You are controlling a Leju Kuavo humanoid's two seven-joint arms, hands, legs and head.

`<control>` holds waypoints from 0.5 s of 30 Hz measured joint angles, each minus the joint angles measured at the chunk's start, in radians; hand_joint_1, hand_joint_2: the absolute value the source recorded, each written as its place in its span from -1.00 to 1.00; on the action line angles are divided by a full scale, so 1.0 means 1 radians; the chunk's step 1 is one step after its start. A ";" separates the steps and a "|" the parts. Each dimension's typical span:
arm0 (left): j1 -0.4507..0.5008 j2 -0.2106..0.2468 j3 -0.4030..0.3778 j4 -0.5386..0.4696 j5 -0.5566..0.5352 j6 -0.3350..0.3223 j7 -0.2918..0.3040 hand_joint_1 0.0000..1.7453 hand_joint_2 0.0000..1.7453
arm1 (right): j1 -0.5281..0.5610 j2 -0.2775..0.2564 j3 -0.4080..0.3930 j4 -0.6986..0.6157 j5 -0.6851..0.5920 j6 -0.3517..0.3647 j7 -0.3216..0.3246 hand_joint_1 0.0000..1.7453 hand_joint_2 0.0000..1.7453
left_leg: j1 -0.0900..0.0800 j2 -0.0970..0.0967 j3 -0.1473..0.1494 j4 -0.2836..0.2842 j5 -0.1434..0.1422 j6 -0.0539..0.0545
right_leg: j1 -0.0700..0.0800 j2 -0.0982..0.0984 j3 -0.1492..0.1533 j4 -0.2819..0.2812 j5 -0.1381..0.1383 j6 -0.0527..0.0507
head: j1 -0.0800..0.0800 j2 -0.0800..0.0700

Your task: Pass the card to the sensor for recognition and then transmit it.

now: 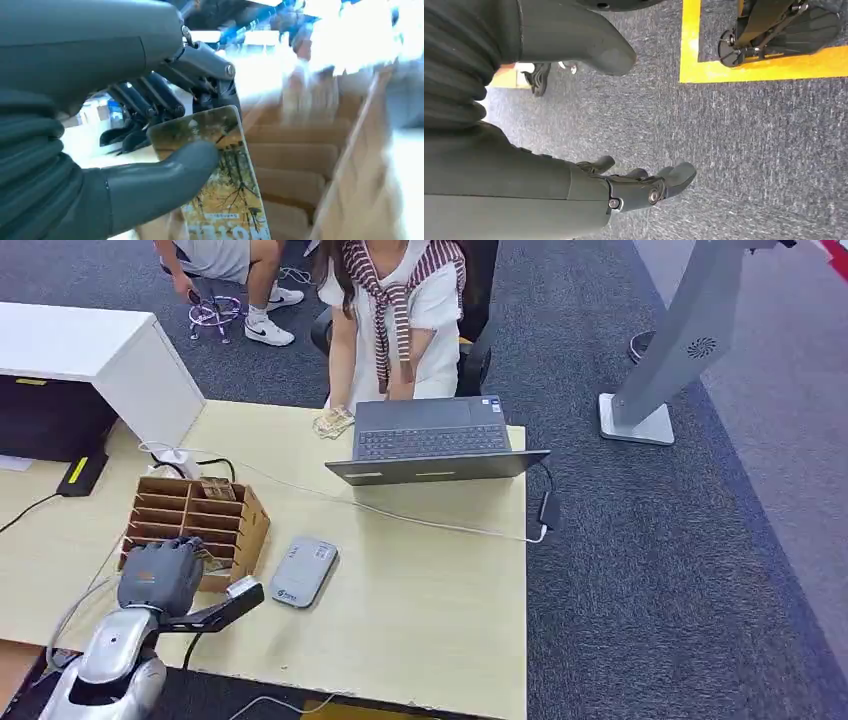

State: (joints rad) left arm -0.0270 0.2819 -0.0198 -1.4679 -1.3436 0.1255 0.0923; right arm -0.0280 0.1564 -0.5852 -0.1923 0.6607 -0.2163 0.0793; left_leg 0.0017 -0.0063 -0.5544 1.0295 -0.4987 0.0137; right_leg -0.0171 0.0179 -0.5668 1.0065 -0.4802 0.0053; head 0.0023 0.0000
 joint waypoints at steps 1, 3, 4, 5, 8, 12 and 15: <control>0.000 -0.001 0.000 0.000 0.000 0.001 0.000 1.00 1.00 | 0.000 0.000 0.000 0.000 0.000 0.000 0.000 -1.00 1.00 | 0.000 0.000 0.000 0.000 0.000 0.000 | 0.000 0.000 0.000 0.000 0.000 0.000 | 0.000 0.000; 0.001 -0.005 0.000 -0.001 0.003 0.037 -0.021 1.00 1.00 | 0.000 0.000 -0.005 0.000 0.000 0.000 0.000 -1.00 1.00 | 0.000 0.000 0.000 0.000 0.000 0.000 | 0.000 0.000 0.000 0.000 0.000 0.000 | 0.000 0.000; 0.018 -0.014 0.000 -0.034 0.008 0.129 -0.076 1.00 1.00 | 0.000 0.000 -0.011 0.000 -0.002 -0.002 0.000 -1.00 1.00 | 0.000 0.000 0.000 0.000 0.000 0.000 | 0.000 0.000 0.000 0.000 0.000 0.000 | 0.000 0.000; 0.034 -0.023 -0.007 -0.098 -0.003 0.212 -0.105 1.00 1.00 | 0.001 0.000 -0.019 0.000 -0.002 -0.003 0.000 -1.00 1.00 | 0.000 0.000 0.000 0.000 0.000 0.000 | 0.000 0.000 0.000 0.000 0.000 0.000 | 0.000 0.000; 0.114 -0.029 -0.098 -0.444 -0.038 0.265 -0.110 1.00 1.00 | 0.001 0.007 -0.055 0.000 -0.006 -0.010 -0.003 -1.00 1.00 | 0.000 0.000 -0.001 0.000 -0.001 0.001 | -0.001 0.000 -0.001 0.000 0.000 0.000 | 0.000 0.000; 0.160 0.018 -0.198 -0.622 -0.039 0.348 -0.121 1.00 1.00 | 0.001 0.015 -0.083 0.000 -0.004 -0.009 -0.009 -1.00 1.00 | 0.000 -0.001 0.000 0.000 0.000 0.000 | 0.000 -0.001 -0.001 0.000 0.000 0.000 | 0.000 0.000; 0.120 0.020 -0.201 -0.619 -0.017 0.309 -0.090 1.00 1.00 | 0.000 0.015 -0.083 0.000 0.021 -0.003 -0.007 -1.00 1.00 | 0.000 -0.002 0.000 0.000 0.001 0.000 | 0.000 -0.002 -0.001 0.000 0.000 0.000 | -0.001 0.000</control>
State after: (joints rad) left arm 0.0934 0.3017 -0.2205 -2.0866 -1.3607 0.4344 0.0024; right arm -0.0275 0.1713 -0.6680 -0.1923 0.6814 -0.2190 0.0725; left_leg 0.0017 -0.0079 -0.5544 1.0297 -0.4982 0.0137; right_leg -0.0170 0.0159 -0.5680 1.0062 -0.4804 0.0054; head 0.0015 0.0000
